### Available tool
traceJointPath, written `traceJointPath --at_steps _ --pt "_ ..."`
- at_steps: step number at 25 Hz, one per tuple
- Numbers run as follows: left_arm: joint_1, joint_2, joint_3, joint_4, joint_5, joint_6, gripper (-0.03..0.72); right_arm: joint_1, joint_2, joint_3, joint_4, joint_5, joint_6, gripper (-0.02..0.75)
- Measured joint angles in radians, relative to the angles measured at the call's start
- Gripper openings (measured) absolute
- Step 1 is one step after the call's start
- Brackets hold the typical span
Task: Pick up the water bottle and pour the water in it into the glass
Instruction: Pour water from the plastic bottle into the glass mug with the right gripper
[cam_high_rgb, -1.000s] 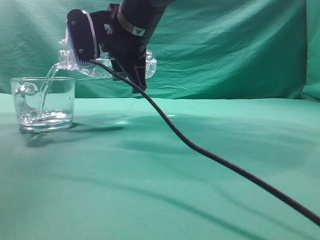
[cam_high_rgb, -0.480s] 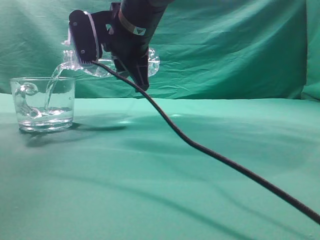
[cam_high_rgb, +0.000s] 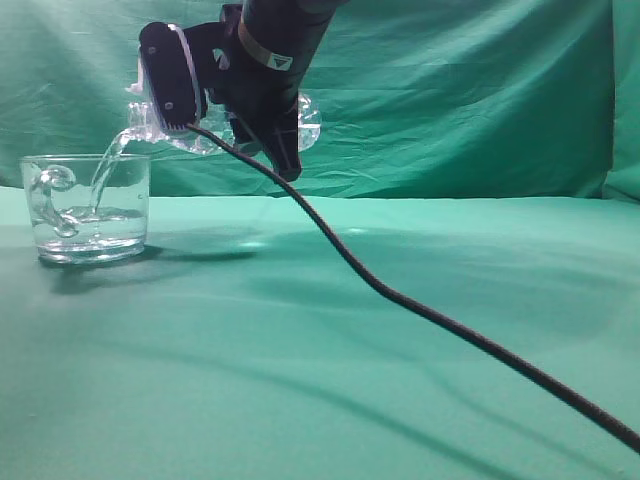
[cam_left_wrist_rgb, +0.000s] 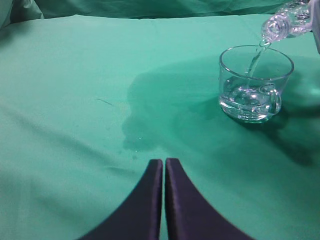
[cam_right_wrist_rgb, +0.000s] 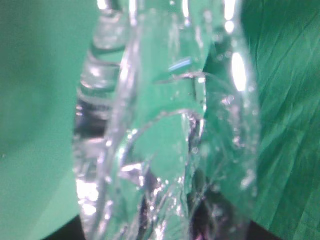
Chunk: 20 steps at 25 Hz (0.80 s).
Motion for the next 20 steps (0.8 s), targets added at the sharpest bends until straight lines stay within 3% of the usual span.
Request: traceJointPath --at_steps 10,20 --pt "0.0 0.0 0.0 0.0 0.0 0.0 0.0 0.0 0.0 -0.001 0.0 0.0 0.061 0.267" --pt "0.0 0.0 0.0 0.0 0.0 0.0 0.0 0.001 0.0 -0.001 0.077 -0.073 0.454 0.267"
